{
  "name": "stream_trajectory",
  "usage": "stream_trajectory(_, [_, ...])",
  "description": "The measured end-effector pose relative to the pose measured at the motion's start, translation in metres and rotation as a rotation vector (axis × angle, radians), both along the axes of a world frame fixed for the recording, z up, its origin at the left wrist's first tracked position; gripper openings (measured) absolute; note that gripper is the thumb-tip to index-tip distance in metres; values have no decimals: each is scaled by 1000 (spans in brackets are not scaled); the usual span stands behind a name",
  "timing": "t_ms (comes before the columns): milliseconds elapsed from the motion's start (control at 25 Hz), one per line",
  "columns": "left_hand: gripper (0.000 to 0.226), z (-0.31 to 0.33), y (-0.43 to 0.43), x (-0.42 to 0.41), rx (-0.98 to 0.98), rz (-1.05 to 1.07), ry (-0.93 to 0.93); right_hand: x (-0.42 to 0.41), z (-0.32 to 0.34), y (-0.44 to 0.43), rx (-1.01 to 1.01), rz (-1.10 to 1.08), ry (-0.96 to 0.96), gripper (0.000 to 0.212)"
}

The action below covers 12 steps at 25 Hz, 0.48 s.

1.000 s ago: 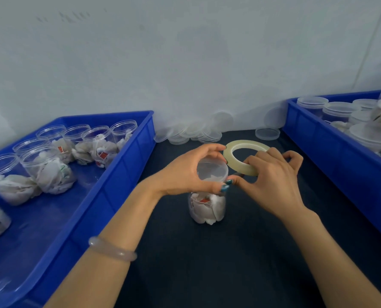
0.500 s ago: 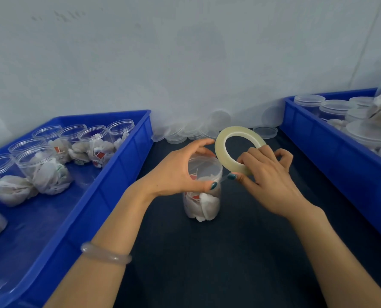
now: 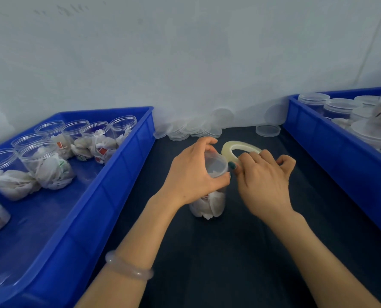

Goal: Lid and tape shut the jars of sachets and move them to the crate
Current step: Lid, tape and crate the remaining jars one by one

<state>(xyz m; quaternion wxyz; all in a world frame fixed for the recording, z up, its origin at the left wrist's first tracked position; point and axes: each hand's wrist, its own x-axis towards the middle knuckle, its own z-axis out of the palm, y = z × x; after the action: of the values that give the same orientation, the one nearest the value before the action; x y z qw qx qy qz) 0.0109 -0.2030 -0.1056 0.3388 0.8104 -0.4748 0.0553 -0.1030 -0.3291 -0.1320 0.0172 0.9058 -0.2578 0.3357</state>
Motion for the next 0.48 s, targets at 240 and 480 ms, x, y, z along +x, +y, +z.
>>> stream_trajectory(240, [70,-2,-3,0,-9,4,-17,14,-1,-1,36,-101,10,25])
stream_trajectory(480, [64,2,-12,5,30,35,-18,31,0,-3,107,-178,55,35])
